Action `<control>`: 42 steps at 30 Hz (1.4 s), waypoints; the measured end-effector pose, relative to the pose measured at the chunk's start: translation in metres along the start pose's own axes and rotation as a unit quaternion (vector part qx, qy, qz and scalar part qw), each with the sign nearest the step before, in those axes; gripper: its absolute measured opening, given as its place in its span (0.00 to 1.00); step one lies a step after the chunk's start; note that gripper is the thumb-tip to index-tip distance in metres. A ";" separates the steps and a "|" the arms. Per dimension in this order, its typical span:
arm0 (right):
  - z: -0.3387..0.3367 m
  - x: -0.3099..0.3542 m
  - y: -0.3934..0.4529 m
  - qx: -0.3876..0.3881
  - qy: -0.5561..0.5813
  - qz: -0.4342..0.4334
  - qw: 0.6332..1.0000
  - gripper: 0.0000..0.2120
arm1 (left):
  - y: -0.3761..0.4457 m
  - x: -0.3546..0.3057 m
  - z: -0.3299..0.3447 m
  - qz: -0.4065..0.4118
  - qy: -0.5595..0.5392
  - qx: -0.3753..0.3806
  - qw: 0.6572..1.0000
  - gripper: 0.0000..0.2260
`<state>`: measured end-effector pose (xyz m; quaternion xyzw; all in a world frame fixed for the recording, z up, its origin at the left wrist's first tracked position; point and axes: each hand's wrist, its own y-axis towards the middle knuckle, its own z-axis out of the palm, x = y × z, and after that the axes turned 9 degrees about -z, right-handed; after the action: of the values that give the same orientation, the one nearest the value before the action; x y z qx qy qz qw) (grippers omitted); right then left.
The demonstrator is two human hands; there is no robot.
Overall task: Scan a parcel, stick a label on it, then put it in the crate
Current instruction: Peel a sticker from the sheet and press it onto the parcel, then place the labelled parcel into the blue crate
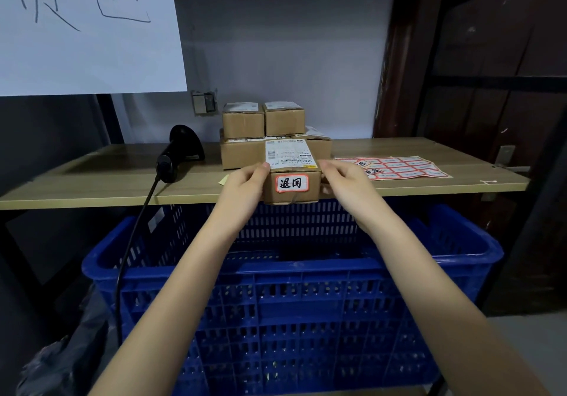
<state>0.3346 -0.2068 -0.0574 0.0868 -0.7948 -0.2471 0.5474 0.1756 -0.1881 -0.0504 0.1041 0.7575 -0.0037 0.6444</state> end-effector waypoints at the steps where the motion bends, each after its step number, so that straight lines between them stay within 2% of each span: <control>1: -0.004 0.002 -0.004 -0.008 -0.002 0.000 1.000 0.16 | -0.004 -0.001 -0.001 0.008 -0.011 0.007 1.000 0.11; 4: -0.018 0.010 -0.018 -0.029 -0.010 0.002 1.000 0.13 | -0.017 -0.005 -0.003 0.011 -0.035 0.030 0.999 0.11; 9: -0.049 0.030 -0.044 -0.011 0.006 0.026 1.000 0.09 | -0.040 -0.015 -0.003 -0.011 -0.006 0.113 0.994 0.08; 16: -0.083 0.048 -0.079 0.036 -0.019 0.060 0.997 0.09 | -0.051 -0.020 0.014 -0.066 0.005 0.196 0.978 0.17; 19: -0.098 0.048 -0.086 0.050 -0.018 0.107 0.993 0.08 | -0.050 -0.023 0.028 -0.101 -0.022 0.250 0.963 0.07; 26: -0.139 0.037 -0.072 0.102 -0.038 0.213 0.971 0.10 | -0.034 -0.032 0.066 -0.191 -0.004 0.321 0.927 0.06; 31: -0.163 0.015 -0.057 0.176 -0.039 0.255 0.950 0.10 | -0.021 -0.030 0.095 -0.232 0.040 0.313 0.920 0.11; 36: -0.187 -0.013 -0.030 0.244 -0.013 0.294 0.924 0.11 | -0.007 -0.031 0.122 -0.262 0.069 0.295 0.916 0.05; 40: -0.196 -0.037 -0.013 0.294 -0.020 0.296 0.908 0.10 | 0.005 -0.022 0.145 -0.296 0.086 0.280 0.909 0.04; 42: -0.197 -0.050 -0.003 0.296 -0.022 0.301 0.906 0.11 | 0.016 -0.015 0.156 -0.317 0.086 0.268 0.906 0.04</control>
<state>0.5329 -0.2472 -0.0451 -0.0040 -0.8315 0.1747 0.5274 0.3327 -0.1970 -0.0599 0.0271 0.7735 -0.4015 0.4897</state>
